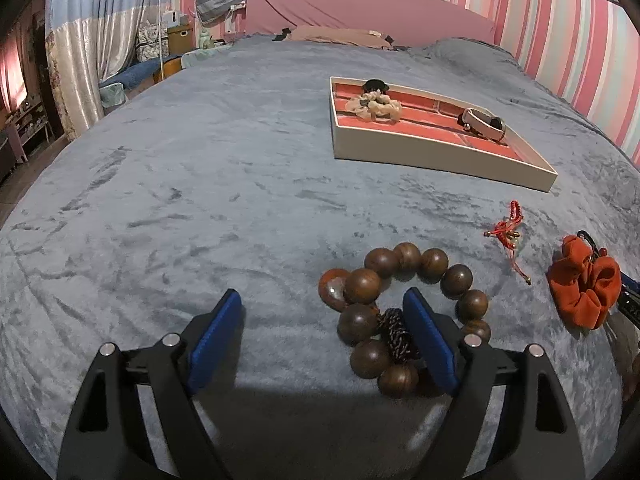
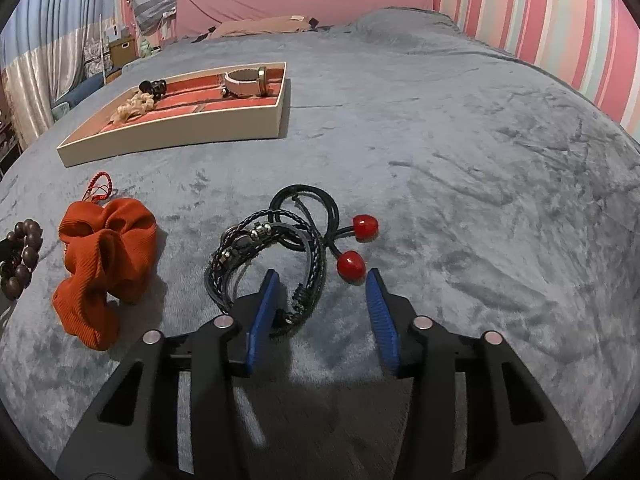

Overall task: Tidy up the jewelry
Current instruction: 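Grasp the wooden bead bracelet with the left tool while the right tool grasps the black cord bracelet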

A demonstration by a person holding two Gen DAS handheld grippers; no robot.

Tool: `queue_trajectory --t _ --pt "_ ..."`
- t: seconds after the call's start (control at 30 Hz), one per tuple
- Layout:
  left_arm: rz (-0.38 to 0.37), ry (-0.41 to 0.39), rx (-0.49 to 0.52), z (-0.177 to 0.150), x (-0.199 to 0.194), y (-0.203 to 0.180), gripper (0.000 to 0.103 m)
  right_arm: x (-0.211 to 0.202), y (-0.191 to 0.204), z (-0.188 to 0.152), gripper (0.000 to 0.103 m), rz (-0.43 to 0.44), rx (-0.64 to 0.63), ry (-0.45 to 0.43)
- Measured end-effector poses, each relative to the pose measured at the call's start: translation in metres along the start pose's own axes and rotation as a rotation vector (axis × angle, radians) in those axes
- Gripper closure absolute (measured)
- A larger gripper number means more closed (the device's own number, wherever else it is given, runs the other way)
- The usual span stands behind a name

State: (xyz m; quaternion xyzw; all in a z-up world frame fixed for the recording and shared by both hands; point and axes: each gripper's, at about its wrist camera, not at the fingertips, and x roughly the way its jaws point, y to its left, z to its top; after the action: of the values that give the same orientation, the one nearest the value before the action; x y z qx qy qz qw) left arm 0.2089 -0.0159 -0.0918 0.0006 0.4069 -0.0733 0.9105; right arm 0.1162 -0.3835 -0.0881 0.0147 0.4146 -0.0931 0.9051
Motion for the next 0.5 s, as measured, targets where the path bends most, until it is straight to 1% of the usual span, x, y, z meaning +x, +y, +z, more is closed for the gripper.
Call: queue_trajectory --t 0.07,0.13,0.17,0.2,0.23,0.27,0.3,0.33,0.5 --pt "-0.005 0.006 0.011 0.0 0.002 -0.002 0.027 0.003 0.001 0.0 0.062 -0.001 -0.003 0.009" --pt "-0.016 0.018 0.025 0.0 0.005 -0.005 0.037 0.005 0.0 0.0 0.067 0.012 0.001 0.02" --pt "-0.021 0.02 0.03 -0.001 0.005 -0.006 0.039 0.006 0.0 0.0 0.068 0.02 0.005 0.024" --pt "-0.024 0.02 0.034 -0.001 0.005 -0.007 0.041 0.006 0.0 0.0 0.072 0.023 0.006 0.021" --pt "-0.023 0.017 0.038 -0.001 0.004 -0.008 0.042 0.005 0.0 0.0 0.08 0.022 0.005 0.019" --pt "-0.025 0.017 0.042 -0.002 0.004 -0.009 0.042 0.005 0.0 0.0 0.083 0.027 0.004 0.02" --pt "-0.029 0.019 0.047 -0.002 0.005 -0.01 0.045 0.006 0.001 -0.001 0.087 0.035 0.002 0.024" --pt "-0.031 0.021 0.051 -0.002 0.005 -0.01 0.048 0.006 0.002 -0.001 0.089 0.037 -0.004 0.026" --pt "-0.033 0.034 0.068 -0.002 0.008 -0.014 0.049 0.008 0.005 -0.001 0.089 0.028 -0.01 0.042"
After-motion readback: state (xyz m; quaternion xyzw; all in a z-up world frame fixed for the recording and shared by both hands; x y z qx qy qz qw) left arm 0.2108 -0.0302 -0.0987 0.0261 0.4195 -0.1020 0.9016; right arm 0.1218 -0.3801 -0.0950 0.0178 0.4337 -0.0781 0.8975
